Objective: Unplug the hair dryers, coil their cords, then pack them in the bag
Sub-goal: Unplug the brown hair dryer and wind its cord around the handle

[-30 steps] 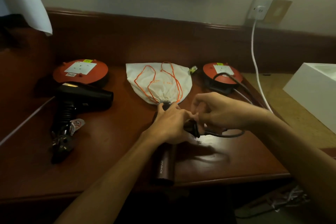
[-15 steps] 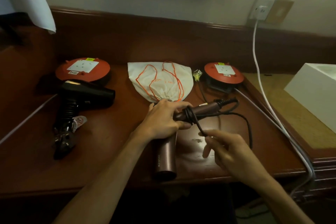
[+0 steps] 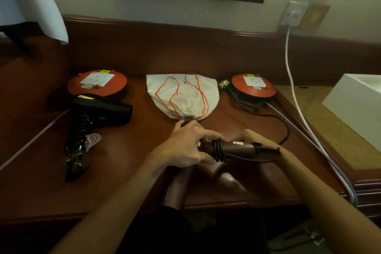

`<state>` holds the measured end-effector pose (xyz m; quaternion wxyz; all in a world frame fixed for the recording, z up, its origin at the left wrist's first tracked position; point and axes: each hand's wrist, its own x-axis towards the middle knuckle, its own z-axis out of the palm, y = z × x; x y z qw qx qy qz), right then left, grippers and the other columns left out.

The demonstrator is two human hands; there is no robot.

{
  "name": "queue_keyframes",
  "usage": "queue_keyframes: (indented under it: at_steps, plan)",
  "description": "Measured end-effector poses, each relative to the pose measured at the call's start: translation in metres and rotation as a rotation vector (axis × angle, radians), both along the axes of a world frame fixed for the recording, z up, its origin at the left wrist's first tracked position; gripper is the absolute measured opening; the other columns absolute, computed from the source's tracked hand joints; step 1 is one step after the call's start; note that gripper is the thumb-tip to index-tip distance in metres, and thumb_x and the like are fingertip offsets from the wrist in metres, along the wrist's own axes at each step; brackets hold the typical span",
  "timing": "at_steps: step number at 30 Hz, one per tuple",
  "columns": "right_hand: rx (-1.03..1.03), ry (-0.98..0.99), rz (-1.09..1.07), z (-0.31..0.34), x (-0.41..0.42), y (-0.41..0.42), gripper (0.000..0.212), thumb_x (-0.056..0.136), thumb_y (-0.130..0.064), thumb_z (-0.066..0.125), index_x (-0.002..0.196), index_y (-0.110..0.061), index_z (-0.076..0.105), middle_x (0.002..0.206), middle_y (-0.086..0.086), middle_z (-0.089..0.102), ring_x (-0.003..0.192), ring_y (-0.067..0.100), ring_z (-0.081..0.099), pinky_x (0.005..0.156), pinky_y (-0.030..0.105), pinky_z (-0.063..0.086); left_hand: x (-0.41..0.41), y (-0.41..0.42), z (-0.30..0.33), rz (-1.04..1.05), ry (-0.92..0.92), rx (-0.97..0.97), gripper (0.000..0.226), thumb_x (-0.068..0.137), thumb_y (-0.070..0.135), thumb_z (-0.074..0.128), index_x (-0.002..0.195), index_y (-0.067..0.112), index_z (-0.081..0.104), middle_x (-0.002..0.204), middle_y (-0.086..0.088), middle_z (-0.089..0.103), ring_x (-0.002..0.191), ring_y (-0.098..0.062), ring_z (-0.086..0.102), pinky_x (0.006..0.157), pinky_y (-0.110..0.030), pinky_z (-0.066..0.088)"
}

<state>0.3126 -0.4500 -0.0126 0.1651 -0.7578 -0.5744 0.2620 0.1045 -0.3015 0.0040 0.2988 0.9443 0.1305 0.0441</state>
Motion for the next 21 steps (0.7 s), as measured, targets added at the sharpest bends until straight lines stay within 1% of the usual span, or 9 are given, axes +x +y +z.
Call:
queue_keyframes:
  at_steps: [2,3,6,9,12,14,16,18,21]
  plan:
    - [-0.032,0.022,0.043,0.006,0.01,0.013,0.018,0.084,0.002,0.07,0.069,-0.009,0.072,0.059,-0.004,0.059,0.051,0.0,0.05,0.053,0.015,0.039,0.001,-0.001,-0.001,-0.026,0.03,0.036,0.061,0.082,0.048,0.08,0.137,0.055,0.053,0.122,0.01,0.051,0.129,-0.009,0.035,0.123,-0.056,0.002]
    - [-0.034,0.048,0.045,0.007,0.015,0.017,0.02,0.084,0.003,0.071,0.068,-0.009,0.072,0.061,-0.003,0.061,0.053,-0.001,0.052,0.055,0.015,0.041,0.001,0.0,-0.001,-0.027,0.042,0.032,0.063,0.083,0.049,0.079,0.139,0.055,0.051,0.123,0.01,0.052,0.13,-0.01,0.034,0.123,-0.056,0.002]
    - [-0.108,0.151,0.046,0.019,0.02,0.022,0.016,0.088,-0.008,0.074,0.074,0.0,0.07,0.068,0.003,0.064,0.06,0.006,0.055,0.061,0.02,0.044,0.001,0.0,0.004,-0.062,0.105,0.072,0.064,0.085,0.048,0.077,0.144,0.048,0.051,0.121,0.011,0.053,0.131,-0.011,0.034,0.123,-0.055,0.002]
    - [-0.191,0.188,0.064,0.038,0.018,0.028,0.02,0.091,-0.022,0.074,0.08,-0.005,0.07,0.071,0.004,0.06,0.06,0.01,0.05,0.057,0.021,0.043,0.001,-0.006,0.009,-0.073,0.161,0.155,0.063,0.086,0.049,0.076,0.143,0.035,0.055,0.131,0.007,0.056,0.137,-0.013,0.031,0.124,-0.055,0.0]
    - [-0.181,0.081,0.115,0.049,0.007,0.037,0.022,0.093,-0.029,0.07,0.079,-0.013,0.071,0.073,0.005,0.06,0.061,0.014,0.05,0.057,0.025,0.042,0.002,-0.008,0.01,-0.077,0.188,0.171,0.059,0.086,0.05,0.075,0.14,0.033,0.057,0.125,0.008,0.057,0.134,-0.014,0.033,0.124,-0.055,0.002]
    - [-0.195,-0.065,0.149,0.049,-0.005,0.043,0.024,0.095,-0.029,0.067,0.08,-0.011,0.071,0.074,0.009,0.063,0.063,0.018,0.051,0.06,0.032,0.043,0.006,-0.01,0.011,-0.101,0.211,0.197,0.053,0.085,0.05,0.076,0.133,0.033,0.059,0.112,0.011,0.054,0.131,-0.015,0.034,0.123,-0.058,0.003]
    - [-0.205,-0.139,0.165,0.049,-0.017,0.045,0.026,0.098,-0.025,0.062,0.08,-0.01,0.072,0.072,0.009,0.065,0.062,0.017,0.051,0.061,0.033,0.043,0.01,-0.015,0.012,-0.11,0.23,0.229,0.054,0.084,0.047,0.078,0.132,0.034,0.057,0.106,0.013,0.049,0.132,-0.016,0.035,0.122,-0.06,0.002]
    - [-0.189,-0.138,0.119,0.056,-0.025,0.04,0.031,0.101,-0.021,0.057,0.079,-0.007,0.072,0.066,0.003,0.06,0.059,0.014,0.047,0.058,0.028,0.04,0.012,-0.019,0.011,-0.077,0.214,0.231,0.061,0.084,0.045,0.078,0.137,0.037,0.05,0.114,0.013,0.052,0.134,-0.017,0.035,0.122,-0.061,0.003]
    - [-0.165,-0.122,0.07,0.07,-0.031,0.031,0.033,0.101,-0.013,0.052,0.073,-0.005,0.068,0.063,0.003,0.056,0.055,0.013,0.045,0.057,0.031,0.039,0.012,-0.02,0.009,0.011,0.178,0.2,0.075,0.085,0.04,0.077,0.148,0.043,0.037,0.132,0.007,0.057,0.135,-0.019,0.034,0.12,-0.064,0.006]
